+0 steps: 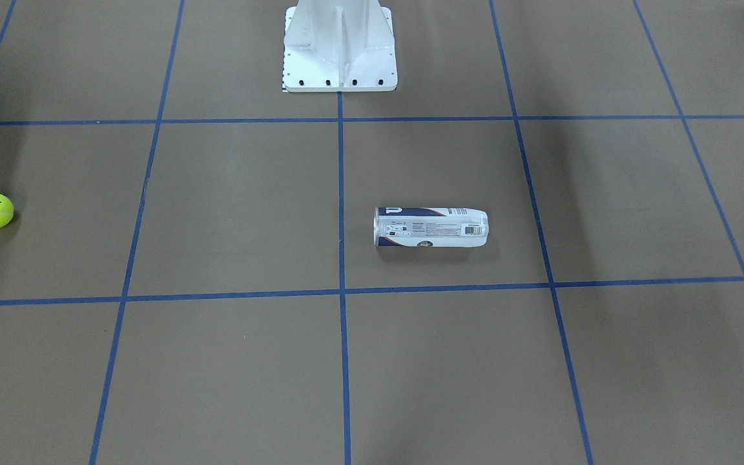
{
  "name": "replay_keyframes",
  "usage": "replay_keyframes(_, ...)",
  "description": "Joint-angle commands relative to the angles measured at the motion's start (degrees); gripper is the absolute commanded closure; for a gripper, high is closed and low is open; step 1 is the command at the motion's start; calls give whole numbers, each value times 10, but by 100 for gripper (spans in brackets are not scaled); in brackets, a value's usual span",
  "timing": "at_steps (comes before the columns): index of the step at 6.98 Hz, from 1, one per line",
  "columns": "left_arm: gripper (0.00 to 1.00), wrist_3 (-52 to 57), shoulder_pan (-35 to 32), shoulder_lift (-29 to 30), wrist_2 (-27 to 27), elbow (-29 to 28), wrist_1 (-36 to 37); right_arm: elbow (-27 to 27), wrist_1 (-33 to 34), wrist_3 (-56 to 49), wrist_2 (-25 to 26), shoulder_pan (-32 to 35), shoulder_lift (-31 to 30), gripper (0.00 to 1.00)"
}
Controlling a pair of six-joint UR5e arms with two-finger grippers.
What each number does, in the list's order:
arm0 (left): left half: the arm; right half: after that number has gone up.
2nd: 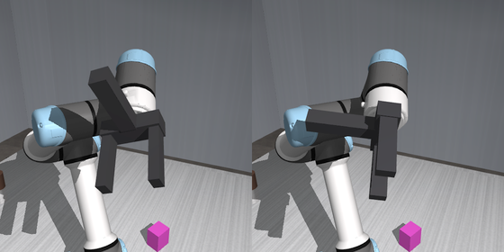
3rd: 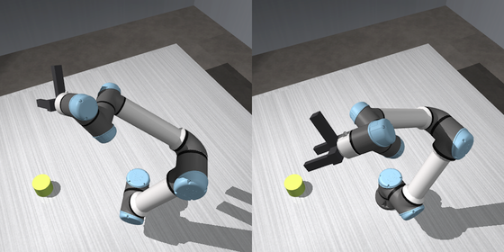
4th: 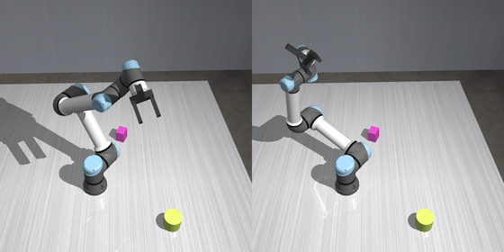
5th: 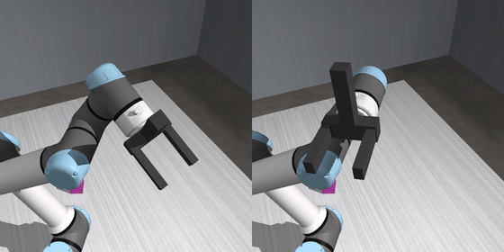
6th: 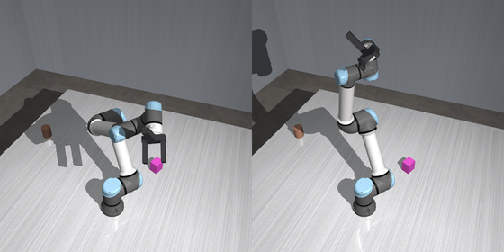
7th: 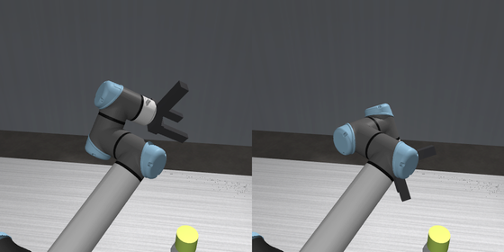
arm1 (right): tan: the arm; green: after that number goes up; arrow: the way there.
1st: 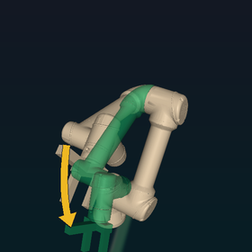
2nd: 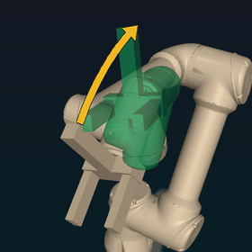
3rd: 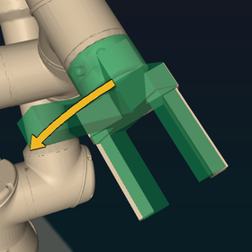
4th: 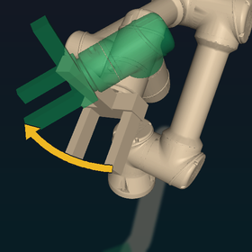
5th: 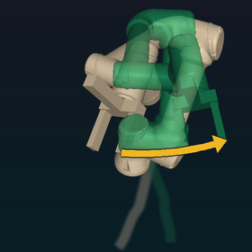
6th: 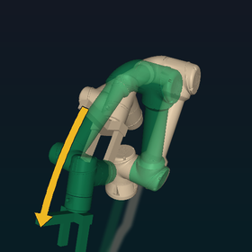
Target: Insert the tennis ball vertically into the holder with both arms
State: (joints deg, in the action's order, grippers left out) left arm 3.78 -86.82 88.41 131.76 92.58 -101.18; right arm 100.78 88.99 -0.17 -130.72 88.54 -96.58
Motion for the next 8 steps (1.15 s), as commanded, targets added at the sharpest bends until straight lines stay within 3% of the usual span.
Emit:
replay_keyframes(1,0,0,2,18,1,0,-65,-2,-41,-1,0,1,-8,0)
replay_keyframes(3,0,-4,25,36,-5,-9,-158,-2,-44,0,0,1,-8,0)
replay_keyframes(4,0,-4,40,75,-5,-53,-215,-2,-44,0,0,1,-7,0)
replay_keyframes(5,0,-34,45,143,0,-117,-220,-2,-44,1,0,1,-6,0)
replay_keyframes(8,0,-125,116,216,0,-128,-228,-4,-43,1,-1,1,-2,0)
